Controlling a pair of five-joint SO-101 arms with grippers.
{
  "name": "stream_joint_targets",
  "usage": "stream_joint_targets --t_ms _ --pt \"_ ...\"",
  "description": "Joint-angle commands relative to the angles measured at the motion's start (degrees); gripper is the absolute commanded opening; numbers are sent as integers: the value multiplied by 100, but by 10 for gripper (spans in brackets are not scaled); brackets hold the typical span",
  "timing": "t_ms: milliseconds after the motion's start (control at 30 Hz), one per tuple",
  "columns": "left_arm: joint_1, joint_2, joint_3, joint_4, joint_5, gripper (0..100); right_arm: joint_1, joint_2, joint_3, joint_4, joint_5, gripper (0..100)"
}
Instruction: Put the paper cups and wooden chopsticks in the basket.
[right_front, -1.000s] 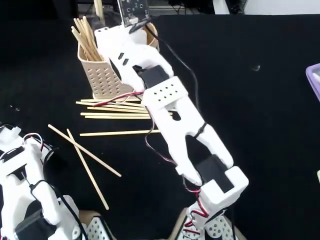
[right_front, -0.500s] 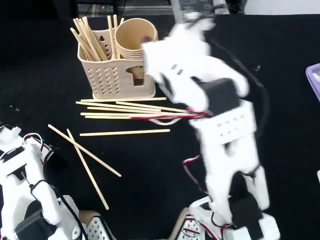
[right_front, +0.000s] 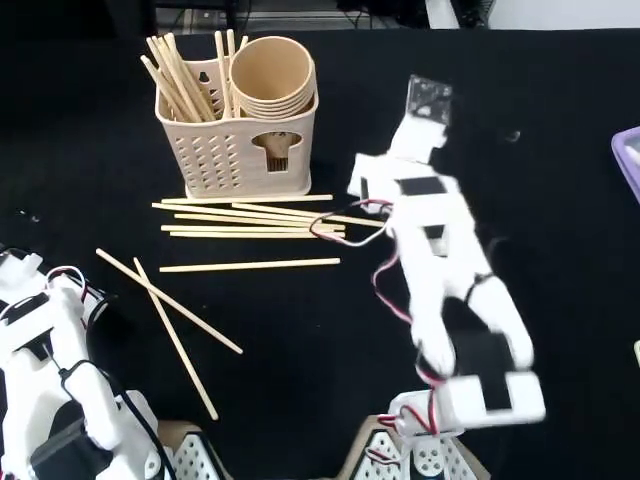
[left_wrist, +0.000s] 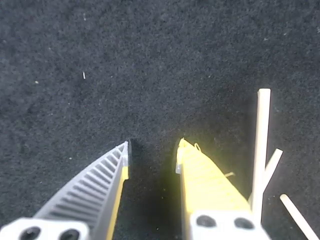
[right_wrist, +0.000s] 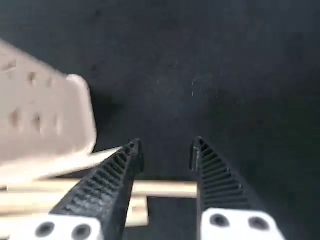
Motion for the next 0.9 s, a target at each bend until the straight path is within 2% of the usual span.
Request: stream_joint_targets --t_ms 0,267,567,867 --pt "-13 -167 -13 -70 44 165 132 585 -57 -976 -229 152" --pt "-13 -167 -13 -70 44 165 -220 1815 -822 -993 -475 152" --pt "-13 -167 -22 -70 44 165 -246 1631 -1332 -105 -492 152" --pt "-13 -167 -13 -70 44 165 -782 1560 -1165 44 -290 152"
